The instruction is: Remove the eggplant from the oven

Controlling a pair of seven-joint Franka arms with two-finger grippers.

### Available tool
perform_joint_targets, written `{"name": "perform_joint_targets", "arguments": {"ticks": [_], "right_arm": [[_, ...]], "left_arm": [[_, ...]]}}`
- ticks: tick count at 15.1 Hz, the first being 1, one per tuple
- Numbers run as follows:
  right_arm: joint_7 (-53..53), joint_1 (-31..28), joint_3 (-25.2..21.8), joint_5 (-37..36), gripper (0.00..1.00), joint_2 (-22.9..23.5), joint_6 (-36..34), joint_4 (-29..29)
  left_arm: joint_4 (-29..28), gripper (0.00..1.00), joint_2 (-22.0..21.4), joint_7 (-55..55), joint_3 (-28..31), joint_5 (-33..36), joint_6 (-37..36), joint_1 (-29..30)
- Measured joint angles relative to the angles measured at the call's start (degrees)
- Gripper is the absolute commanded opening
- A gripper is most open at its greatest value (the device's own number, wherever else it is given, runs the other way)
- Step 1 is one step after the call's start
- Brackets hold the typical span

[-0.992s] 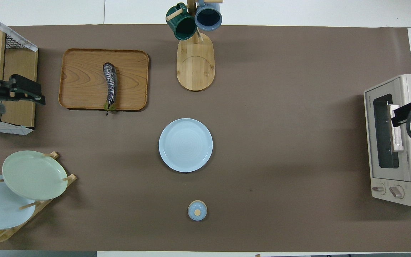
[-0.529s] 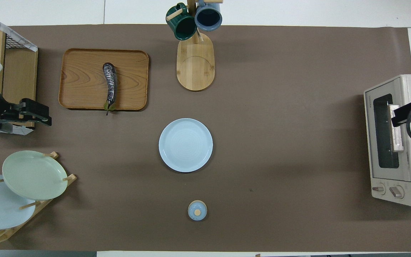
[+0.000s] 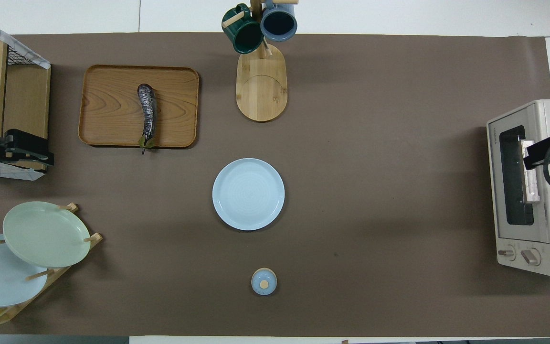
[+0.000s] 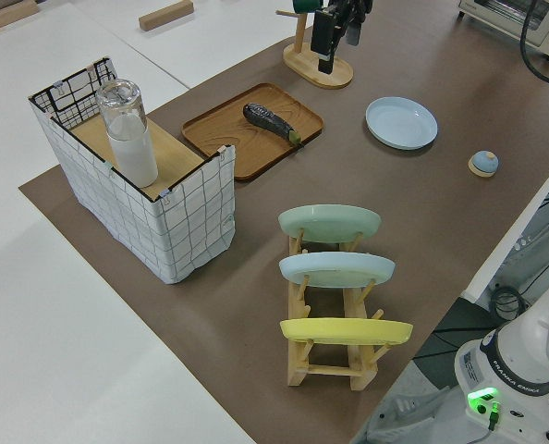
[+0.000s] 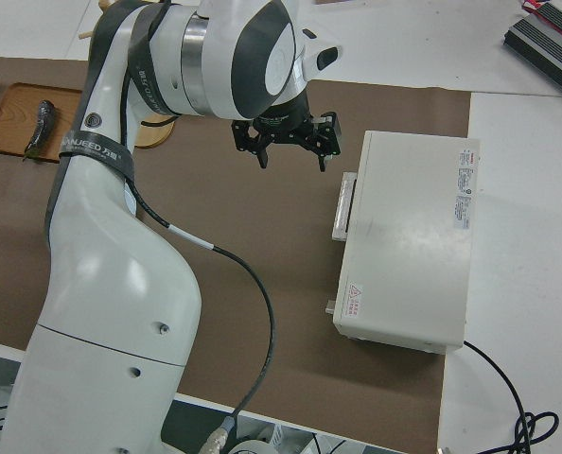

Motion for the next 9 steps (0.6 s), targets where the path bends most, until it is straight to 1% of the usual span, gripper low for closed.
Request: {"name": "perform_joint_targets", "arguments": {"ticks": [9], "right_arm": [[0.0, 0.0, 0.0, 0.0, 1.00, 0.0, 0.0, 0.0]], "left_arm": [[-0.1, 1.00, 0.0, 3.0, -0.5, 1.7, 0.0, 0.0]]}}
